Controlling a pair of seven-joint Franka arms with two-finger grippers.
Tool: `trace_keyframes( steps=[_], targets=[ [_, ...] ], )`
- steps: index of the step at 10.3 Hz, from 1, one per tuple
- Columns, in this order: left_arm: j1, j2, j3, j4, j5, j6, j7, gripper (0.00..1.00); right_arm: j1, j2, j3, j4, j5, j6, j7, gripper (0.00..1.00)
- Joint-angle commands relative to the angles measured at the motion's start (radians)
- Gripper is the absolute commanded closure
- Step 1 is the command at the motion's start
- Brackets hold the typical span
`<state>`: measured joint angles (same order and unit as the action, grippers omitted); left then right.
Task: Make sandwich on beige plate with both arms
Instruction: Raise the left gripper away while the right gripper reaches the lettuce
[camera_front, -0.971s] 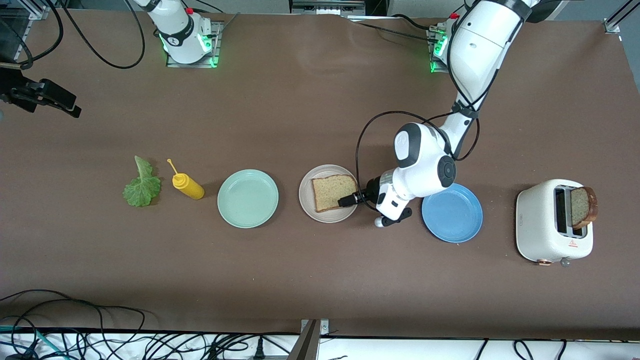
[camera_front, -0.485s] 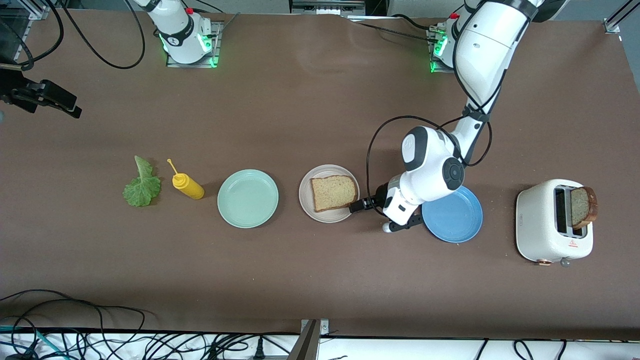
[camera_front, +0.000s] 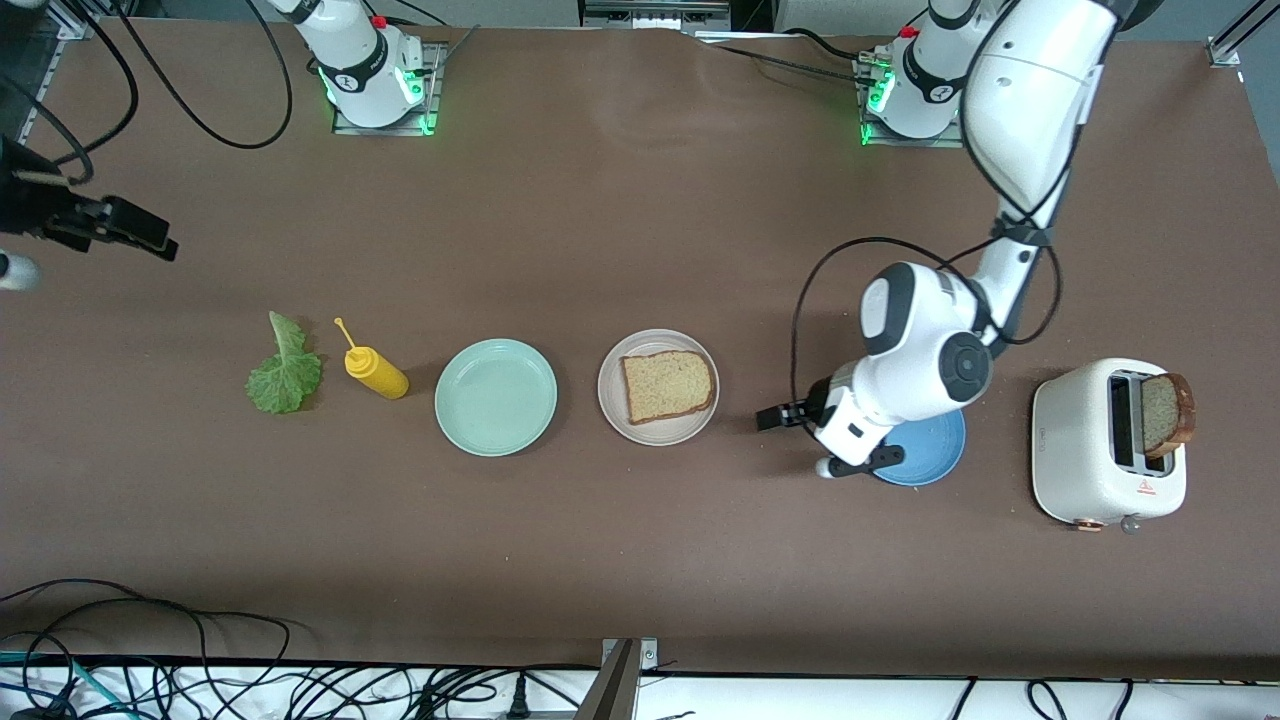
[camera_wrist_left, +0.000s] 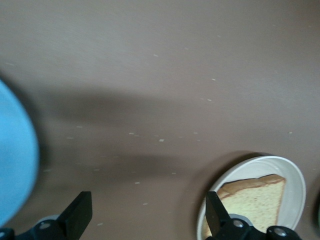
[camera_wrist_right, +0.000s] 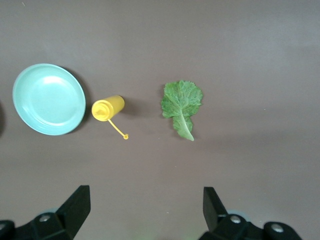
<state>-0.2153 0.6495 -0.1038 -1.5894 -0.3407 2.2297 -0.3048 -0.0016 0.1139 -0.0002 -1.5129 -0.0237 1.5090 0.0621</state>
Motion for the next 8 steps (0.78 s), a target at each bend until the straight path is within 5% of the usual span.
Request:
trace_keyframes(
  steps=[1,3,8],
  targets=[
    [0.025,-0.065,0.015,-0.009,0.101,-0.102,-0.01,0.0,-0.015,0.145,-0.006,0.01,-0.054,-0.032,-0.034,0.0],
    [0.056,-0.12,0.015,-0.014,0.217,-0.192,-0.01,0.0,-0.023,0.21,-0.007,-0.027,-0.058,0.046,-0.051,0.0],
    [0.134,-0.2,0.021,-0.021,0.33,-0.315,-0.008,0.0,-0.046,0.213,-0.053,-0.389,-0.042,0.489,-0.153,0.0]
  ],
)
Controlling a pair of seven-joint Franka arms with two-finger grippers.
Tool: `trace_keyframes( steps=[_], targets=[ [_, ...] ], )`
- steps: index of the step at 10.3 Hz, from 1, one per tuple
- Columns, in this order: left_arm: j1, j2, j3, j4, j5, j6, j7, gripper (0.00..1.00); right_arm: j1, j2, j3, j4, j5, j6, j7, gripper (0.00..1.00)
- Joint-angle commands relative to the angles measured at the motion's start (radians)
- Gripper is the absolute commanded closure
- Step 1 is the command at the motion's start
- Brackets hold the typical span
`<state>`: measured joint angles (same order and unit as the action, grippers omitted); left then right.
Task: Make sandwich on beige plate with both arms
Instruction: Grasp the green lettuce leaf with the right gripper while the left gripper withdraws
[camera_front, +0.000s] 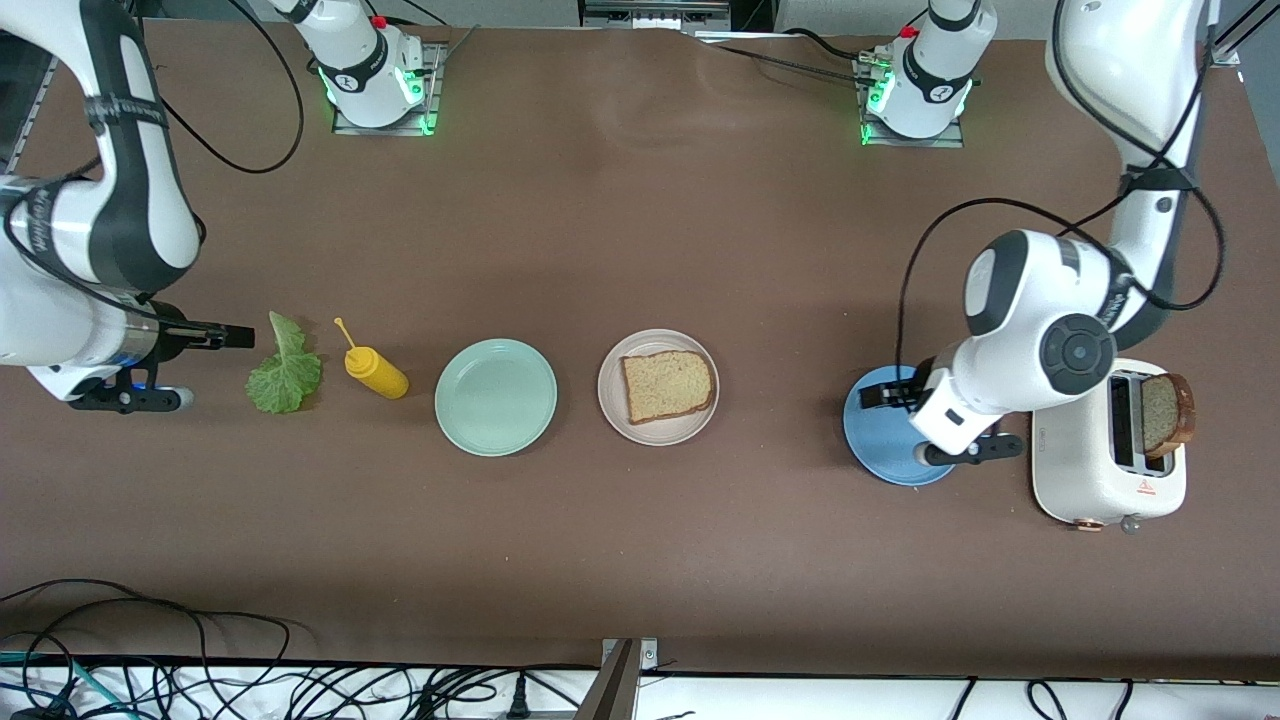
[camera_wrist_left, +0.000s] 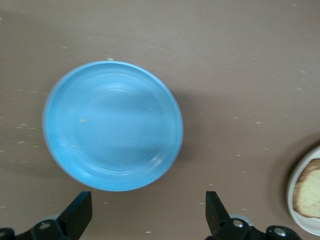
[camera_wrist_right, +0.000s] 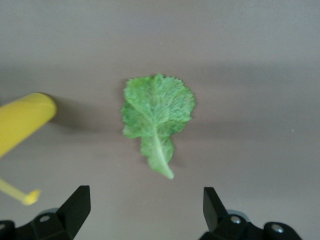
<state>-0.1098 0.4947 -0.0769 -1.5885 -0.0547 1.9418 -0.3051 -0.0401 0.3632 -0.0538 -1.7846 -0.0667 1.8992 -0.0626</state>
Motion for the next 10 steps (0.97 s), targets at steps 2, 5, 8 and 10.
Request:
trace_keyframes(
  steps=[2,5,8,10],
  targets=[
    [0.07,-0.08,-0.006,-0.015,0.079,-0.049,-0.005,0.0,-0.027,-0.012,0.002,-0.208,0.002,0.193,-0.028,0.0],
    [0.097,-0.106,-0.011,-0.005,0.271,-0.049,0.006,0.0,-0.027,0.064,0.0,-0.225,0.001,0.219,-0.031,0.0],
    [0.133,-0.13,-0.014,0.001,0.201,-0.064,0.176,0.0,-0.047,0.132,-0.001,-0.22,-0.002,0.265,-0.031,0.0],
    [0.14,-0.14,-0.012,0.01,0.167,-0.095,0.192,0.0,-0.052,0.154,0.0,-0.222,-0.002,0.281,-0.031,0.07]
  ],
)
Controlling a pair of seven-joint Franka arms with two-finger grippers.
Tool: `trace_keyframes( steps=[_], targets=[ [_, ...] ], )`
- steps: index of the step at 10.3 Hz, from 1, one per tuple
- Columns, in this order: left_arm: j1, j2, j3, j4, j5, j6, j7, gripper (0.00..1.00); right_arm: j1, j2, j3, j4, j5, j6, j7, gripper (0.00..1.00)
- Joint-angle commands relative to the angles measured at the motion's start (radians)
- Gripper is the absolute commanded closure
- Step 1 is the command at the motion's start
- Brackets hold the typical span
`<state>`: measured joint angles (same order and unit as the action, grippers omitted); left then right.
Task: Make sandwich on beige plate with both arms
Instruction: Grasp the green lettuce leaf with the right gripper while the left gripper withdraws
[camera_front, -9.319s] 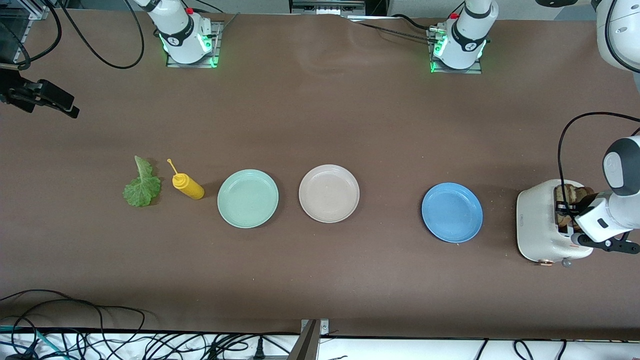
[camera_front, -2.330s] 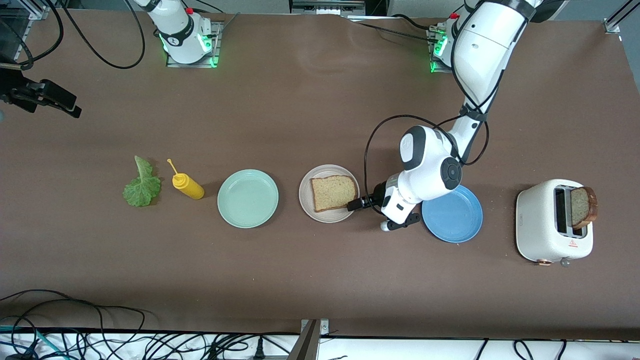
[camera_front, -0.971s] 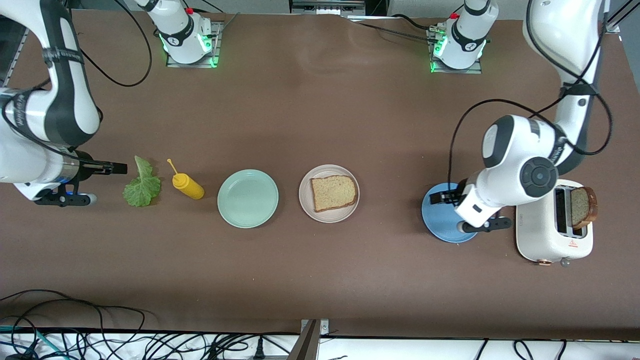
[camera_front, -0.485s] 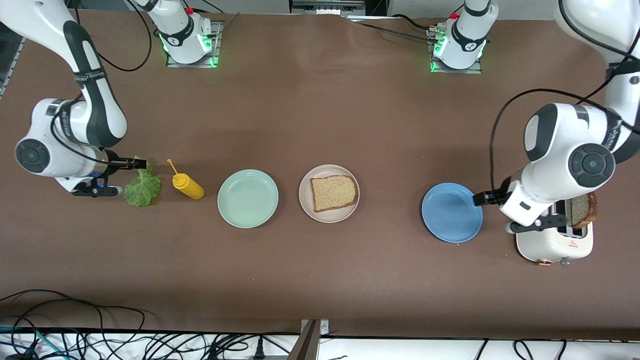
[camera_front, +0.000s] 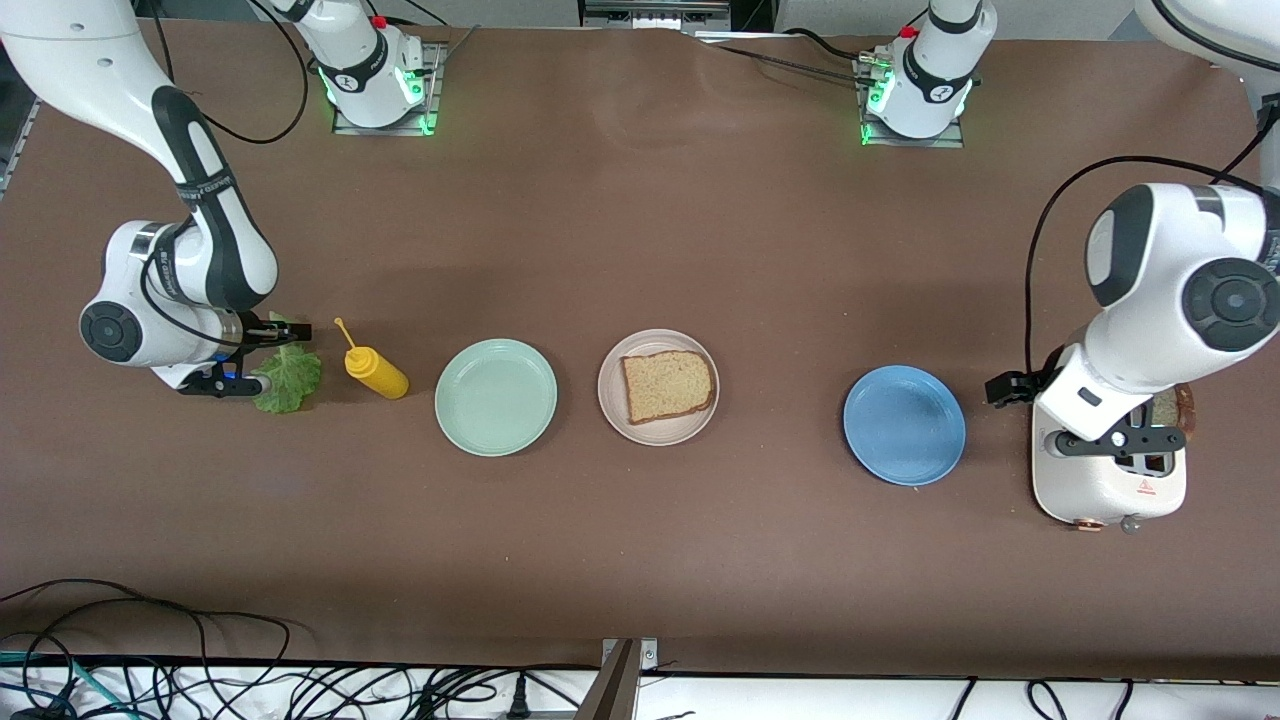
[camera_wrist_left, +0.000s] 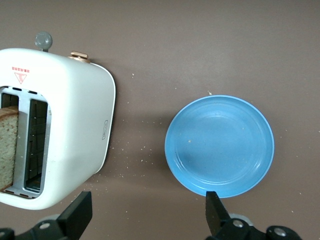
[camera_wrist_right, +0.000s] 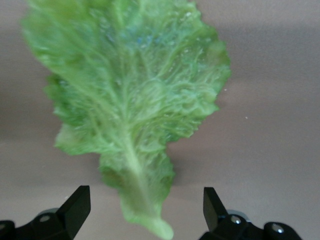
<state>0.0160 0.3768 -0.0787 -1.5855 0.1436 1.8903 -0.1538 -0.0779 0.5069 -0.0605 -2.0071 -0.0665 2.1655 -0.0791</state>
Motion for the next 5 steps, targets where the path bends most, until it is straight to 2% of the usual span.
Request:
trace_keyframes(
  steps=[1,2,3,4,5],
  targets=[
    [0.015,-0.021,-0.013,0.027,-0.033,-0.055,0.04,0.0,-0.013,0.009,0.007,0.004,-0.003,0.011,-0.015,0.29],
    [0.003,-0.01,-0.013,0.059,-0.033,-0.081,0.036,0.0,-0.014,0.007,0.007,0.002,0.001,0.007,-0.018,0.64],
    [-0.001,0.007,-0.018,0.085,-0.033,-0.098,0.03,0.0,-0.014,0.002,0.007,0.004,0.002,-0.001,-0.018,0.82],
    [0.001,0.01,-0.018,0.088,-0.044,-0.102,0.03,0.0,-0.014,0.002,0.007,0.005,0.004,-0.001,-0.018,0.95],
    [0.002,0.011,-0.016,0.088,-0.047,-0.1,0.033,0.0,-0.014,-0.001,0.007,0.005,0.004,-0.003,-0.018,1.0]
  ],
)
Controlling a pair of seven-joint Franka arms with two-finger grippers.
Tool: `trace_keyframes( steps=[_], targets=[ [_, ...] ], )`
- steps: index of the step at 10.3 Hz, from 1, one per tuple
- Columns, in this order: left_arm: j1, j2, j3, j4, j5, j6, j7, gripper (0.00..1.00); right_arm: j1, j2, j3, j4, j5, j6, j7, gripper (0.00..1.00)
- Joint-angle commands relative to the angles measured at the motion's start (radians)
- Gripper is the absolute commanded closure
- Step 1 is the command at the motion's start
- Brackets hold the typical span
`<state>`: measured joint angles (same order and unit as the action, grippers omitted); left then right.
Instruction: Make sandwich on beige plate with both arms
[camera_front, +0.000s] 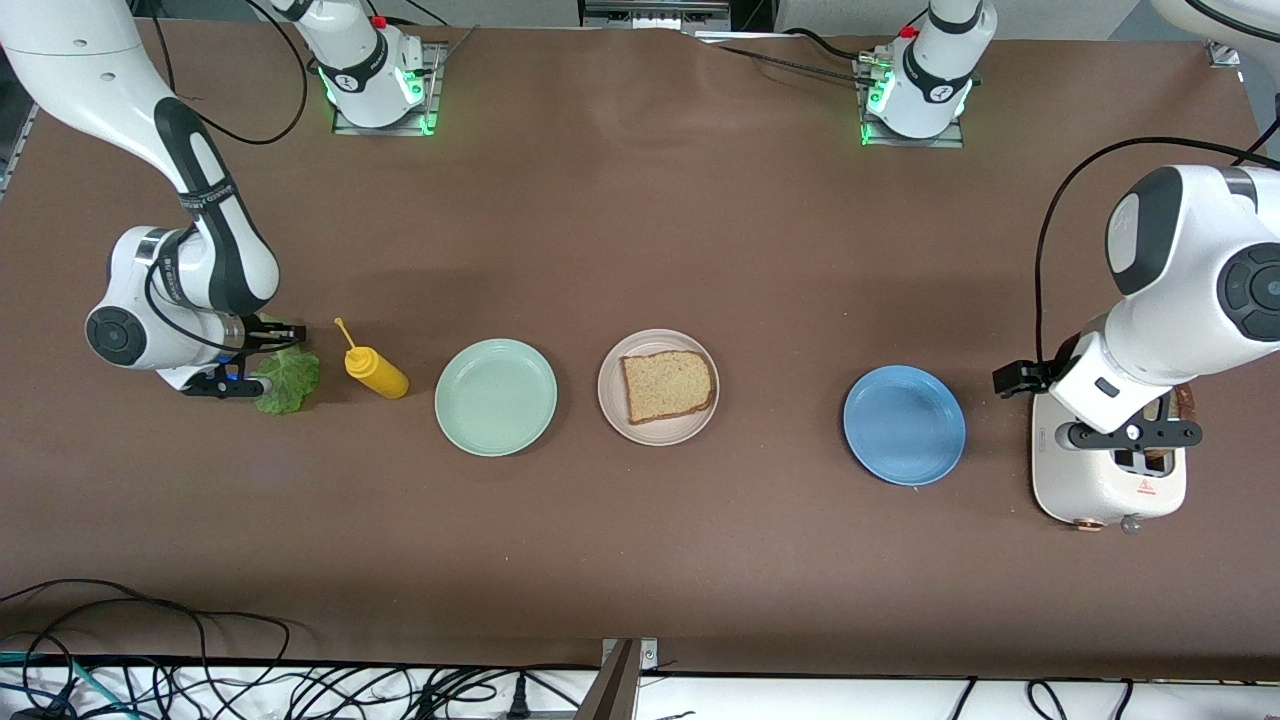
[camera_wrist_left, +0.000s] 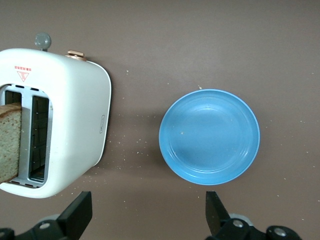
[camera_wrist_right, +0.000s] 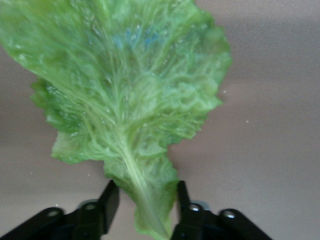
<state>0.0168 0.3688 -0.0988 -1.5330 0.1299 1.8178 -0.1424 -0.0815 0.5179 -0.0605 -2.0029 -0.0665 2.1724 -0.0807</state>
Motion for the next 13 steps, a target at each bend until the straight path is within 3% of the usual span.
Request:
trace_keyframes(
  steps=[1,8,10,13],
  targets=[
    [0.002,0.021,0.004,0.037,-0.035,-0.028,0.02,0.0,-0.011,-0.013,0.007,0.001,0.004,-0.016,-0.016,1.0],
    [0.005,0.018,0.005,0.039,-0.058,-0.028,0.015,0.0,-0.001,-0.048,0.021,0.058,0.001,-0.087,-0.013,1.0],
    [0.012,0.018,0.004,0.039,-0.062,-0.028,0.004,0.0,0.0,-0.081,0.048,0.139,-0.003,-0.172,-0.042,1.0],
    [0.003,0.016,0.004,0.06,-0.07,-0.029,0.003,0.0,0.005,-0.087,0.111,0.379,0.004,-0.423,-0.027,1.0]
  ],
)
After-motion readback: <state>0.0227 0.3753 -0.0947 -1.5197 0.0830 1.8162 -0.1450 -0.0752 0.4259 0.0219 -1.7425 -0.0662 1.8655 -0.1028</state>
